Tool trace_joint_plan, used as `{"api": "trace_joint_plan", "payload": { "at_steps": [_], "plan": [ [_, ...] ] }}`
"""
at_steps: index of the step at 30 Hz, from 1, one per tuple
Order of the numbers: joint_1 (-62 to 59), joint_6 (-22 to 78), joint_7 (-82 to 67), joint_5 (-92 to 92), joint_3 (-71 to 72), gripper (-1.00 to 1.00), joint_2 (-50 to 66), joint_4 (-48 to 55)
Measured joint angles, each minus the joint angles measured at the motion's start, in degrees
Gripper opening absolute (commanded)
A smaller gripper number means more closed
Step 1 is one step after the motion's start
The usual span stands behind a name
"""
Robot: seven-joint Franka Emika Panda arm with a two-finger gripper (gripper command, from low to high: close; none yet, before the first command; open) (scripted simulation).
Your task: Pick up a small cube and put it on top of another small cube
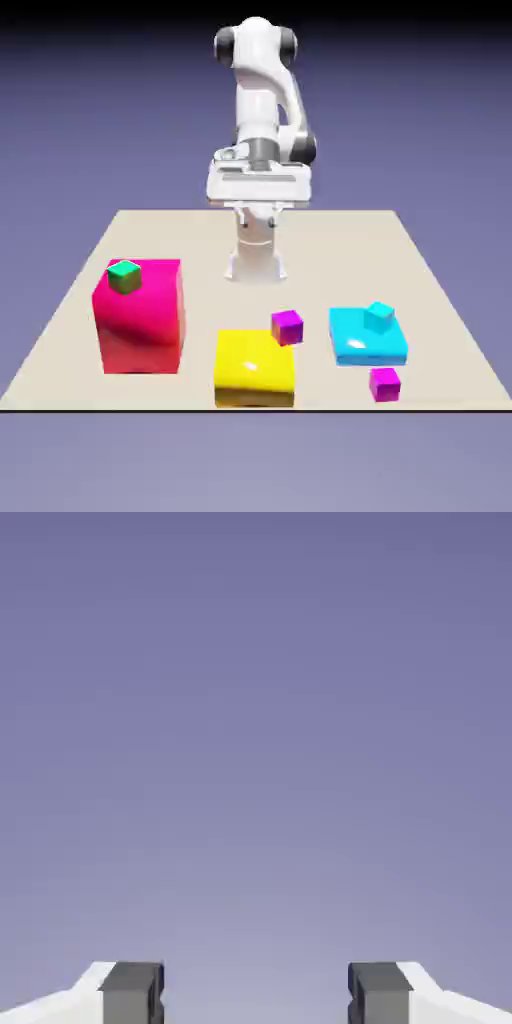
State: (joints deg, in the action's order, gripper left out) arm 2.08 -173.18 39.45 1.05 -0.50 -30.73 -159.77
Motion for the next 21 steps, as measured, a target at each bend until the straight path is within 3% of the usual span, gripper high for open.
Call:
{"api": "trace_joint_plan", "payload": {
  "at_steps": [21],
  "plan": [
    [24.56,14.36,-52.33,18.23,-8.63,0.00,33.61,21.37]
  ]
}}
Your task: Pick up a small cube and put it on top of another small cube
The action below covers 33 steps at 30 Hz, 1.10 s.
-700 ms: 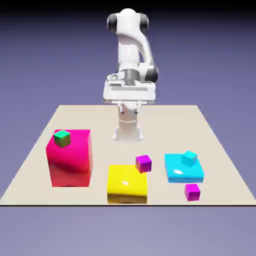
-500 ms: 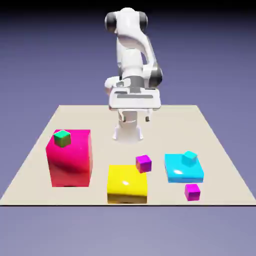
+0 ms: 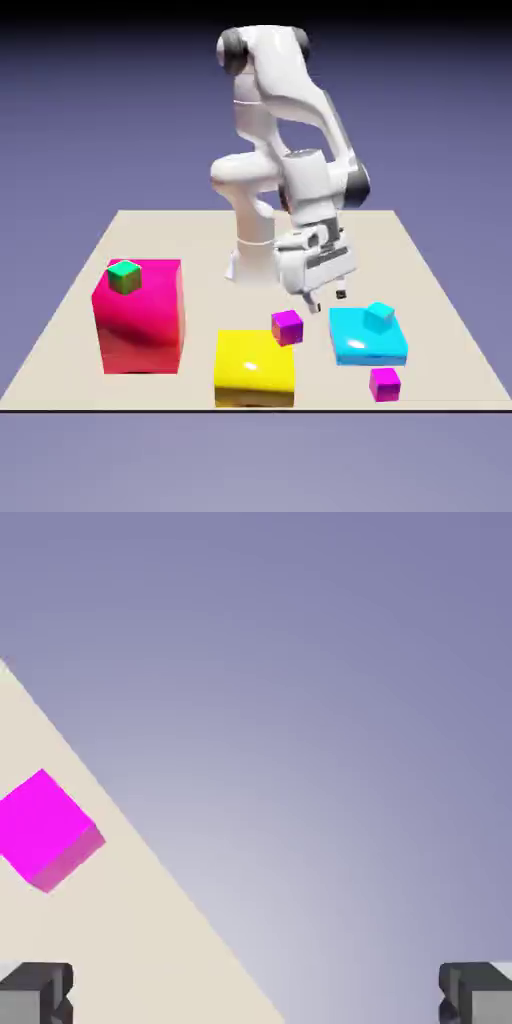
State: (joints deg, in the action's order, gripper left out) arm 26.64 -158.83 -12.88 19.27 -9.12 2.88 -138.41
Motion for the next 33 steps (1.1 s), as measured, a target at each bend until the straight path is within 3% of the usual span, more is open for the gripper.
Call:
{"api": "trace_joint_plan", "payload": {
  "at_steps": [15,23,24,33],
  "plan": [
    [16.19,9.72,-35.42,12.34,-5.84,0.00,22.75,14.46],
    [2.88,1.12,-31.64,5.82,8.68,0.00,31.04,16.67],
    [1.94,0.51,-31.37,5.36,9.70,-1.00,31.62,16.83],
    [15.25,9.18,-35.16,11.88,-4.82,-1.00,23.34,14.62]
  ]
}}
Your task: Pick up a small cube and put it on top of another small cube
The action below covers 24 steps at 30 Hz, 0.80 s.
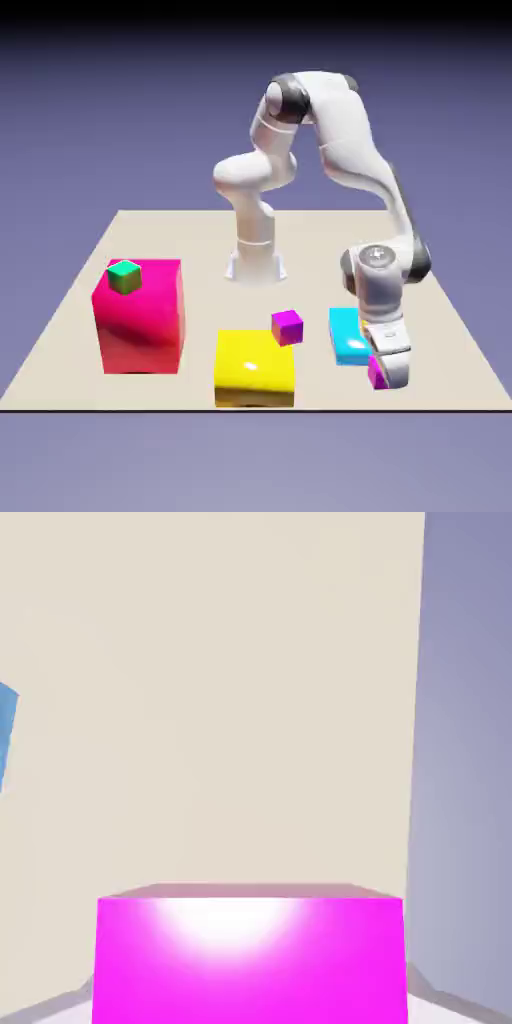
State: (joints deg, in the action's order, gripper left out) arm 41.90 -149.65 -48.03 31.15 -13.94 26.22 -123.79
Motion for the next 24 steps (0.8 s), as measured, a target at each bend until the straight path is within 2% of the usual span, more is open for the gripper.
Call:
{"api": "trace_joint_plan", "payload": {
  "at_steps": [18,23,24],
  "plan": [
    [1.99,24.66,-43.70,-30.55,-23.19,-1.00,-36.66,-16.89],
    [2.23,14.71,-49.16,-23.51,-22.56,-1.00,-28.72,-20.77],
    [2.24,13.75,-49.69,-22.84,-22.48,1.00,-27.96,-21.14]
  ]
}}
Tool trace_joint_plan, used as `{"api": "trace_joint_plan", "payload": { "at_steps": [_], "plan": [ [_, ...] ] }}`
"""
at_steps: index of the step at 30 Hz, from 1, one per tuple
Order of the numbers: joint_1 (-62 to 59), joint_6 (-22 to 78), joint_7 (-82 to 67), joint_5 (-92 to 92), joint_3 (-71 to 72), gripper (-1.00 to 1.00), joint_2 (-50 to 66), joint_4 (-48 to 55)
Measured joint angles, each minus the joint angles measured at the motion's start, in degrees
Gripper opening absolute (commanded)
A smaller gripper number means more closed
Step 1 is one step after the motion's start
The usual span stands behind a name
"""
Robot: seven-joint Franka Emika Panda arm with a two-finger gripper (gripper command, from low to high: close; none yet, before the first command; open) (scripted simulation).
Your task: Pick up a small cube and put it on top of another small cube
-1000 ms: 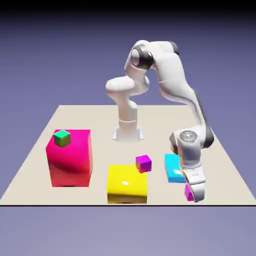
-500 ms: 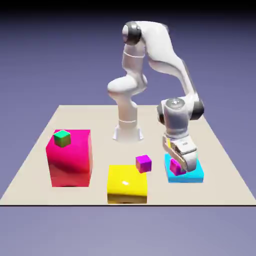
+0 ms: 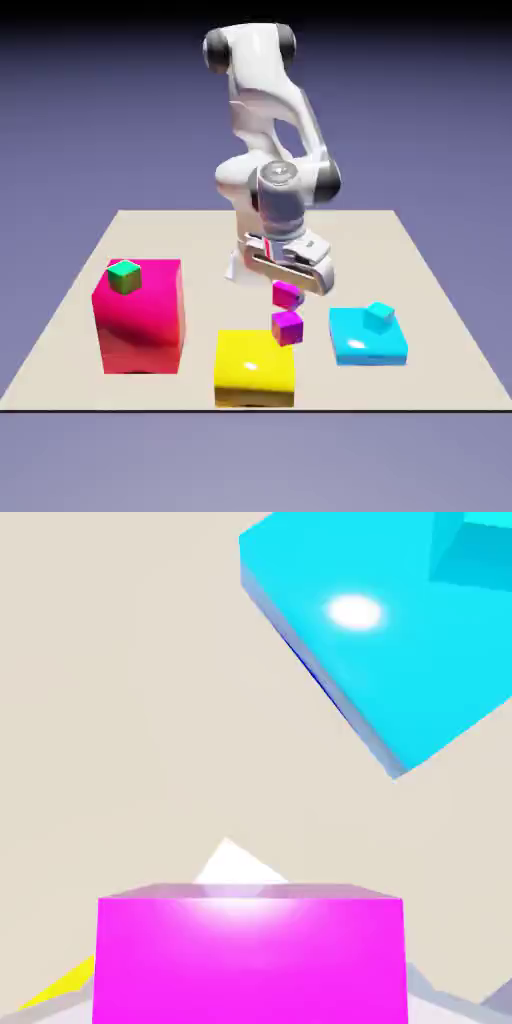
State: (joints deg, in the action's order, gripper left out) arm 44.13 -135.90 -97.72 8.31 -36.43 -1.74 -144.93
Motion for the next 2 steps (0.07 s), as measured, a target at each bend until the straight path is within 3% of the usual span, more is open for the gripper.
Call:
{"api": "trace_joint_plan", "payload": {
  "at_steps": [2],
  "plan": [
    [-0.23,-0.04,-0.10,0.14,-0.05,1.00,0.00,0.00]
  ]
}}
